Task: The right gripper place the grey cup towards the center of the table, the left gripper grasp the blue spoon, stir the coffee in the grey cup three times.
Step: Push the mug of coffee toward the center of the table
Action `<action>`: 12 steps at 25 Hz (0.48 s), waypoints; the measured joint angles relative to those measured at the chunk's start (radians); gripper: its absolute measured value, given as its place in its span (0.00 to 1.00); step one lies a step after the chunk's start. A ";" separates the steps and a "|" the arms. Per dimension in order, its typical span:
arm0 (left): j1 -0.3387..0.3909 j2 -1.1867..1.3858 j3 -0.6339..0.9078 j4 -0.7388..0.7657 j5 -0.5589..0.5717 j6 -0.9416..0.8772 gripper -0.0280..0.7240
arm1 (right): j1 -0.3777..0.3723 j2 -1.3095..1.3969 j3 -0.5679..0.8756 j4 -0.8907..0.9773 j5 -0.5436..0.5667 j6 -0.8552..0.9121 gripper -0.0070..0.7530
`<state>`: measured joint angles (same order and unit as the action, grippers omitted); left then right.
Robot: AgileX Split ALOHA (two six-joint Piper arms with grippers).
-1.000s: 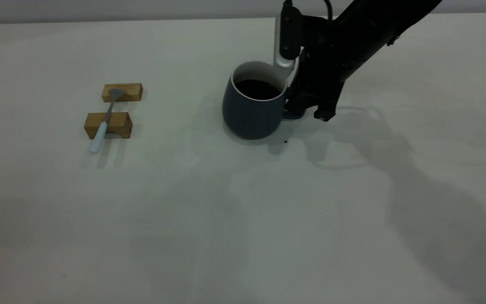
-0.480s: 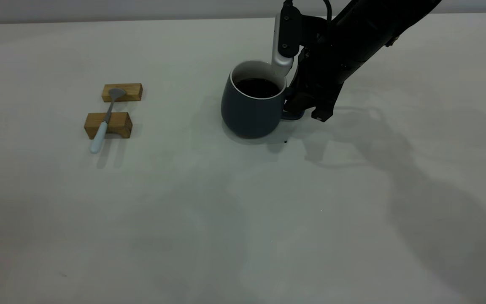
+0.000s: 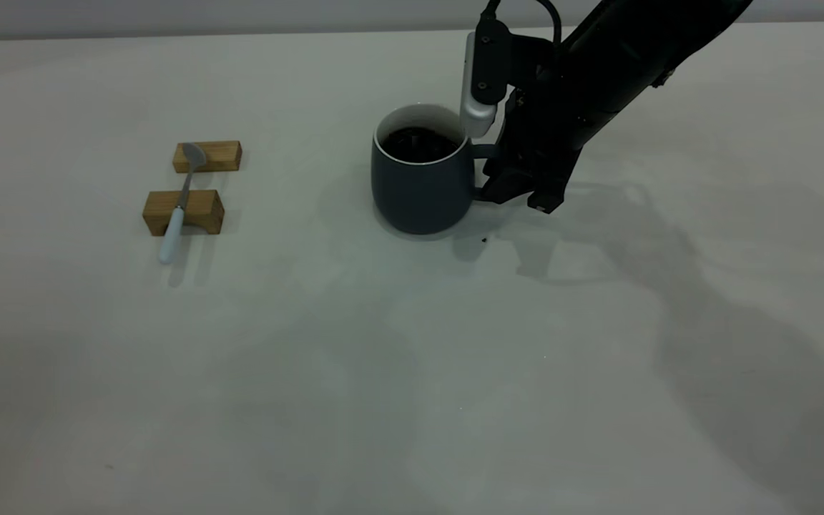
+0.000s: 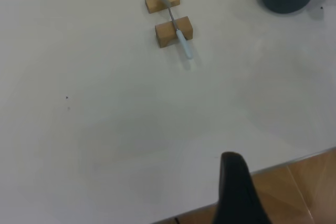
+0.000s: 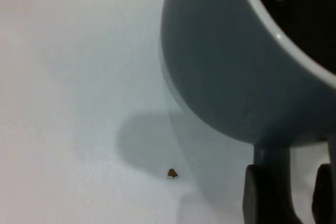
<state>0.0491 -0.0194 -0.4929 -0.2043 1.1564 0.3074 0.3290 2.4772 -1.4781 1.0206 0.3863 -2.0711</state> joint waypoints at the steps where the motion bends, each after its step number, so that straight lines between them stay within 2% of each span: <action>1: 0.000 0.000 0.000 0.000 0.000 0.000 0.75 | 0.000 -0.001 0.000 -0.002 0.000 0.007 0.37; 4: 0.000 0.000 0.000 0.000 0.000 0.000 0.75 | -0.001 -0.013 0.000 -0.003 0.000 0.038 0.44; 9: 0.000 0.000 0.000 0.000 0.000 0.000 0.75 | -0.016 -0.034 0.000 -0.013 0.002 0.133 0.66; 12: 0.000 0.000 0.000 0.000 0.000 0.000 0.75 | -0.029 -0.053 0.000 -0.035 0.029 0.206 0.75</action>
<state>0.0491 -0.0194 -0.4929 -0.2043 1.1564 0.3074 0.2996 2.4239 -1.4781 0.9859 0.4154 -1.8650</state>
